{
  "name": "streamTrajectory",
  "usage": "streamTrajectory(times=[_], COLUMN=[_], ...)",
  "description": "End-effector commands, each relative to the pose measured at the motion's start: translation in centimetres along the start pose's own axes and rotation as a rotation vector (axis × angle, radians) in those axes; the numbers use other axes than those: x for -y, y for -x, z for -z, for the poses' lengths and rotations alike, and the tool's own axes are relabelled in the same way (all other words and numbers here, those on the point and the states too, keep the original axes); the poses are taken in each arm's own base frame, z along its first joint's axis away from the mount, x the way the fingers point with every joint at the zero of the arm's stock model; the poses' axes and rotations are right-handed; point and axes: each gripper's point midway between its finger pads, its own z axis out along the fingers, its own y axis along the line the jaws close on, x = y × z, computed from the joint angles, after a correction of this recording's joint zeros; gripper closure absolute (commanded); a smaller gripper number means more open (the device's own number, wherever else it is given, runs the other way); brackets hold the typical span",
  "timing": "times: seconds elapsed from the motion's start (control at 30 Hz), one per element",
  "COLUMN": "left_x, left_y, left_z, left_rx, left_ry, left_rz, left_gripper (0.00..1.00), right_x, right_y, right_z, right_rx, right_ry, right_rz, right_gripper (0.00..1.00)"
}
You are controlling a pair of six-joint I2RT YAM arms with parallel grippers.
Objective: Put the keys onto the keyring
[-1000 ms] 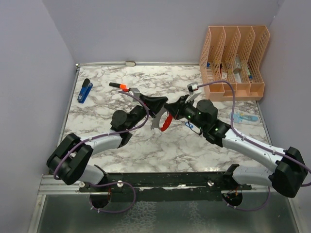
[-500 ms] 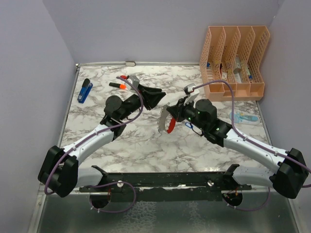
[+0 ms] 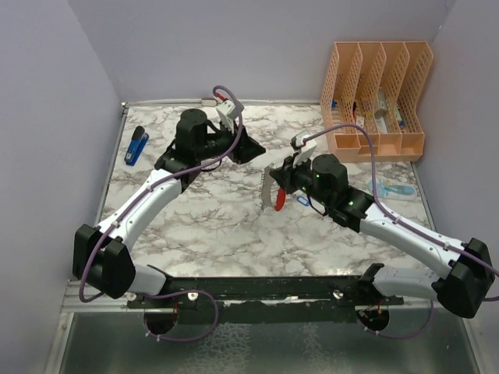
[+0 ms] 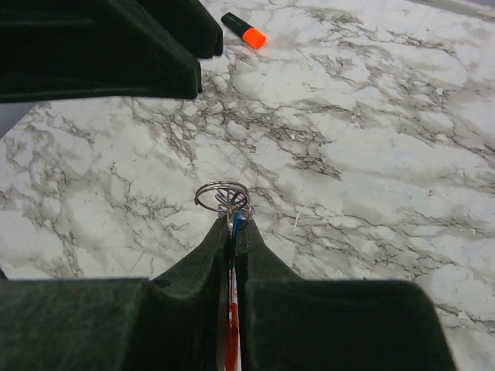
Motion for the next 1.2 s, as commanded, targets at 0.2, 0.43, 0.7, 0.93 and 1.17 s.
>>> streamTrajectory(times=[0.2, 0.43, 0.7, 0.93, 1.17], left_x=[0.9, 1.1, 2.0, 2.0, 1.3], left_y=[-4.3, -3.3, -3.6, -5.2, -5.4], left_z=[-0.3, -1.4, -1.8, -2.5, -2.7], left_rx=[-0.239, -0.27, -0.302, -0.348, -0.35], left_ry=[-0.074, -0.102, -0.119, -0.13, -0.114], left_rz=[0.168, 0.179, 0.187, 0.168, 0.125], left_gripper=[0.62, 0.62, 0.62, 0.62, 0.65], right_x=[0.6, 0.9, 1.1, 0.9, 0.7], right_y=[0.8, 0.3, -0.7, -0.2, 0.3], right_z=[-0.3, -0.4, -0.9, -0.8, -0.7], right_rx=[-0.015, -0.035, -0.066, -0.061, -0.049], right_ry=[-0.056, -0.068, -0.073, -0.065, -0.06], right_rz=[0.056, 0.081, 0.088, 0.091, 0.089], right_gripper=[0.99, 0.99, 0.99, 0.99, 0.99])
